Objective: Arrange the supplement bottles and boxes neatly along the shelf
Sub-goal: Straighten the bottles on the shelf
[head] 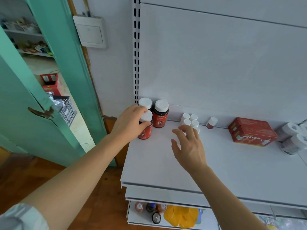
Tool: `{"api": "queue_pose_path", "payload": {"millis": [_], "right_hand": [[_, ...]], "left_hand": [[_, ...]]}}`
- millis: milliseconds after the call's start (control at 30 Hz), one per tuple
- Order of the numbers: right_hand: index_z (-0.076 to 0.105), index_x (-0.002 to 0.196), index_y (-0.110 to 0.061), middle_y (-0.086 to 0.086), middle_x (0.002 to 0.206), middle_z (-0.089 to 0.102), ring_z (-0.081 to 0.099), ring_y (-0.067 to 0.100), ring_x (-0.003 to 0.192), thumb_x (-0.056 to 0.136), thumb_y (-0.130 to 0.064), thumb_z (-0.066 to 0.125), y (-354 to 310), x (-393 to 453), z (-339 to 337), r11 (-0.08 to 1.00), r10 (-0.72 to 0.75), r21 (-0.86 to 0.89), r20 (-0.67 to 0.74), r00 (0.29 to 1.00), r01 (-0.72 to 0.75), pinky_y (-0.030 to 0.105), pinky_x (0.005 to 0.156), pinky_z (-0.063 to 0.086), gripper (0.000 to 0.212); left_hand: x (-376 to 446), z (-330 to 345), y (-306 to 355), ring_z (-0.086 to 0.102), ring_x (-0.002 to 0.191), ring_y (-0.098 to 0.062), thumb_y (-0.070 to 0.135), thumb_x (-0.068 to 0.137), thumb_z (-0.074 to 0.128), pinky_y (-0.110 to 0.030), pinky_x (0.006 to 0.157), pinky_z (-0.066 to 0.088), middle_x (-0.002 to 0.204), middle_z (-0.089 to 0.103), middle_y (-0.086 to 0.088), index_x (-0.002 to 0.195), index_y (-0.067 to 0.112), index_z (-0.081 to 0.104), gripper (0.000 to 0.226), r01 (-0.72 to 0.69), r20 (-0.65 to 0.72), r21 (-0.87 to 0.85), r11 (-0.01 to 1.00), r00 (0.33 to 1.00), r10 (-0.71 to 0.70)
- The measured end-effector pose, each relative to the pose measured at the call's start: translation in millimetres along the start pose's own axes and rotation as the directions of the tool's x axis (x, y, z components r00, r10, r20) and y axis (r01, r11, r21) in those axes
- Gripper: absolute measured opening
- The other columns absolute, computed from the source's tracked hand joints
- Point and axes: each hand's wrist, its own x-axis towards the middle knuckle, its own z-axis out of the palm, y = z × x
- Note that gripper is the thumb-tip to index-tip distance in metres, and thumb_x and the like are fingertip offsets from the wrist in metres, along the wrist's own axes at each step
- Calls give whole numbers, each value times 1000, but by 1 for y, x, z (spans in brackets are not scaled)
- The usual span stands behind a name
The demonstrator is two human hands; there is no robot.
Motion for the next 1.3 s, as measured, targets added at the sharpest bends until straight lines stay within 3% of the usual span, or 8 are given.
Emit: {"api": "queue_pose_path", "payload": {"millis": [267, 567, 667, 800, 933, 1067, 1300], "right_hand": [[67, 113, -9, 13, 115, 58, 56, 33, 99, 84, -13, 69, -2, -7, -4, 999, 16, -28, 5, 1000, -16, 42, 70, 54, 30], [65, 117, -8, 15, 124, 56, 50, 37, 120, 87, -22, 64, -4, -8, -12, 993, 69, -98, 24, 997, -66, 49, 94, 48, 33], [61, 125, -9, 17, 133, 54, 44, 38, 130, 90, -29, 62, -4, -13, -17, 981, 129, -153, 74, 989, -117, 50, 103, 43, 41], [55, 134, -9, 19, 143, 49, 38, 37, 138, 93, -38, 58, -5, -20, -30, 952, 212, -255, 141, 967, -171, 50, 111, 38, 50], [50, 138, -10, 19, 147, 44, 32, 37, 142, 95, -42, 53, 3, -31, -49, 928, 270, -308, 166, 948, -210, 50, 114, 33, 54], [41, 146, -13, 16, 156, 33, 23, 33, 148, 98, -50, 42, 20, -53, -79, 886, 365, -367, 177, 914, -283, 49, 118, 27, 61], [36, 150, -12, 17, 158, 30, 22, 34, 148, 97, -58, 31, 73, -109, -159, 801, 497, -435, 99, 862, -412, 49, 120, 22, 70]], "left_hand": [[1, 5, 1, 56, 98, -20, 43, 83, 73, -27, 73, 41, 115, 58, -3, 116, 16, 57, 45, 5, -51, 21, 1000, 999, -4], [-1, 9, -3, 55, 105, -23, 51, 79, 74, -32, 78, 49, 124, 52, -6, 124, 17, 49, 62, -10, -61, 58, 998, 998, 14], [-2, 6, -2, 51, 110, -27, 53, 76, 75, -39, 83, 51, 126, 48, -6, 122, 16, 49, 65, -28, -91, 106, 994, 995, 38], [-4, 8, 12, 47, 123, -32, 48, 82, 70, -45, 100, 44, 129, 50, -10, 124, 12, 52, 59, -147, -153, 196, 969, 972, 178], [-8, 20, 43, 46, 123, -30, 44, 91, 56, -43, 102, 41, 126, 52, -9, 123, 10, 54, 47, -271, -146, 175, 947, 944, 297], [-16, 44, 86, 42, 132, -33, 45, 95, 49, -45, 109, 36, 135, 52, -12, 131, 8, 54, 52, -341, -73, 137, 930, 933, 353], [-33, 87, 205, 37, 140, -34, 52, 95, 43, -52, 112, 33, 145, 49, -14, 136, 9, 54, 60, -448, 23, 95, 889, 894, 448]]}}
